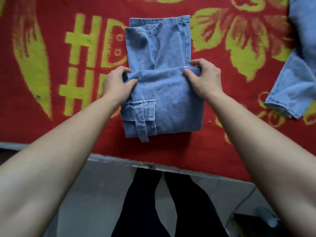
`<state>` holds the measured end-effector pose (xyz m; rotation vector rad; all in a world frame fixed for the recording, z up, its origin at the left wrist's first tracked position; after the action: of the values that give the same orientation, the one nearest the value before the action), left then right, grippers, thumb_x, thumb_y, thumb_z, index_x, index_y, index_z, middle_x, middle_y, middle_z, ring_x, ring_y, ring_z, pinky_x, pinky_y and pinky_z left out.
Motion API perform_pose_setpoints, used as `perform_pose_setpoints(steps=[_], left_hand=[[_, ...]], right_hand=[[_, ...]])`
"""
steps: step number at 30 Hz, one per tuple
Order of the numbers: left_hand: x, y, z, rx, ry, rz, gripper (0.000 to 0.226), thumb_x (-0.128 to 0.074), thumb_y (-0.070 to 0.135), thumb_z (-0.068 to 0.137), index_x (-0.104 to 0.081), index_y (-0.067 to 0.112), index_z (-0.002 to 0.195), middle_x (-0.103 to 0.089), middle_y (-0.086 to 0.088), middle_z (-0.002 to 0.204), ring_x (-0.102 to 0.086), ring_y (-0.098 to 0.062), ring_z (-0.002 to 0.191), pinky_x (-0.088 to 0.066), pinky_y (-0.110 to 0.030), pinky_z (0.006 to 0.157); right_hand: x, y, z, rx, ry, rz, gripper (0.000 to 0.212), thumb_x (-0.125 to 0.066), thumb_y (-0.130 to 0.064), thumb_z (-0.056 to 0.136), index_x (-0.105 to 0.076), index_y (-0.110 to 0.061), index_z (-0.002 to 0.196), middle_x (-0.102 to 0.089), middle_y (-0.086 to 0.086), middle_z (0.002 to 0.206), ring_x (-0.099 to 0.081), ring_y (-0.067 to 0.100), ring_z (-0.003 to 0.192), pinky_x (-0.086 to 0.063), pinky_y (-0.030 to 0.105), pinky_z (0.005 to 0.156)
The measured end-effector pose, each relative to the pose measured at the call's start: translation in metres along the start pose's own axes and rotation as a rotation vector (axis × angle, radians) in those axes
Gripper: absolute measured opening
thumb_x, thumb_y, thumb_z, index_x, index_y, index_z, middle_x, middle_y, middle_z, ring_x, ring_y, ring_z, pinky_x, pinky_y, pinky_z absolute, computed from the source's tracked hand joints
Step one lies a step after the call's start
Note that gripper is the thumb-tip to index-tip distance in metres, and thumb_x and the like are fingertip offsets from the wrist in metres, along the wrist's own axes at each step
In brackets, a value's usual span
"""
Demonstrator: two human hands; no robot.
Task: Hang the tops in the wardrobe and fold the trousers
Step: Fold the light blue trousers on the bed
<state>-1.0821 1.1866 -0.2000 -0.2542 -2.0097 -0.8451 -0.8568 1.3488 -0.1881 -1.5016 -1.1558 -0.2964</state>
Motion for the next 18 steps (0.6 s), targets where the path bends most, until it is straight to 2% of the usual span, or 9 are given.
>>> perform_pose_setpoints(steps=[3,5,6,8,10,11,13,18], left_hand=[[-0.012,0.007,0.009,0.006,0.151,-0.032,0.043,-0.063,0.031,0.088,-0.058,0.017,0.129,-0.06,-0.007,0.128,-0.055,-0.025,0.117,-0.039,-0.031,0.096],[-0.017,0.014,0.008,-0.02,0.288,0.012,0.05,-0.053,0.031,0.091,-0.048,0.016,0.138,-0.046,-0.008,0.143,-0.044,-0.025,0.13,-0.033,-0.033,0.103],[-0.021,0.017,0.004,-0.044,0.332,0.05,0.052,-0.049,0.034,0.092,-0.044,0.018,0.142,-0.039,-0.009,0.15,-0.037,-0.026,0.136,-0.031,-0.036,0.107],[-0.039,0.02,-0.013,-0.147,0.255,0.177,0.056,-0.04,0.042,0.096,-0.035,0.025,0.149,-0.022,-0.01,0.16,-0.022,-0.028,0.146,-0.023,-0.045,0.113],[-0.067,0.01,-0.035,-0.216,0.049,0.306,0.059,-0.032,0.051,0.098,-0.024,0.033,0.153,-0.008,-0.008,0.164,-0.006,-0.028,0.15,-0.015,-0.058,0.115],[-0.08,0.0,-0.043,-0.197,-0.039,0.342,0.059,-0.028,0.055,0.098,-0.02,0.035,0.154,-0.003,-0.007,0.164,0.001,-0.027,0.151,-0.013,-0.063,0.114],[-0.102,-0.017,-0.05,-0.126,-0.104,0.348,0.06,-0.023,0.057,0.098,-0.012,0.037,0.154,0.004,-0.006,0.164,0.008,-0.027,0.15,-0.014,-0.069,0.111],[-0.134,-0.027,-0.028,-0.147,-0.09,0.406,0.063,-0.021,0.057,0.097,-0.01,0.034,0.155,0.002,-0.012,0.163,0.003,-0.034,0.15,-0.014,-0.073,0.108]], right_hand=[[-0.015,-0.002,0.001,0.119,0.204,-0.104,0.048,-0.057,-0.034,0.096,-0.053,-0.013,0.139,-0.049,0.014,0.14,-0.048,0.025,0.129,-0.032,0.027,0.107],[-0.022,-0.007,0.001,0.169,0.316,-0.314,0.053,-0.045,-0.039,0.1,-0.043,-0.018,0.148,-0.031,0.018,0.156,-0.033,0.031,0.143,-0.027,0.041,0.116],[-0.028,-0.008,-0.002,0.19,0.318,-0.383,0.054,-0.041,-0.042,0.1,-0.04,-0.021,0.15,-0.026,0.018,0.159,-0.028,0.034,0.146,-0.024,0.047,0.118],[-0.051,-0.005,-0.013,0.213,0.18,-0.442,0.059,-0.037,-0.048,0.1,-0.034,-0.023,0.153,-0.017,0.02,0.162,-0.018,0.039,0.149,-0.017,0.054,0.119],[-0.077,0.005,-0.028,0.208,-0.026,-0.525,0.065,-0.032,-0.057,0.099,-0.026,-0.026,0.156,-0.006,0.02,0.164,-0.006,0.042,0.15,-0.01,0.059,0.119],[-0.09,0.013,-0.033,0.207,-0.091,-0.586,0.068,-0.029,-0.06,0.098,-0.021,-0.028,0.157,-0.002,0.018,0.165,0.0,0.043,0.15,-0.007,0.061,0.118],[-0.109,0.027,-0.034,0.211,-0.126,-0.639,0.07,-0.025,-0.063,0.098,-0.016,-0.03,0.158,0.002,0.017,0.165,0.005,0.044,0.15,-0.003,0.063,0.117],[-0.136,0.054,-0.014,0.226,-0.085,-0.632,0.073,-0.025,-0.066,0.096,-0.015,-0.03,0.158,-0.002,0.016,0.165,0.002,0.044,0.15,-0.003,0.064,0.117]])
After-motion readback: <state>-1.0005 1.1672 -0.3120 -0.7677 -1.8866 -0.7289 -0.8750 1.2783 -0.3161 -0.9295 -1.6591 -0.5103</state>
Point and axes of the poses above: each hand's wrist, its own z-axis towards the middle knuckle, its own x-axis out of the back of the hand, y = z × x, the point moved 3 cm from there along z, towards the middle knuckle
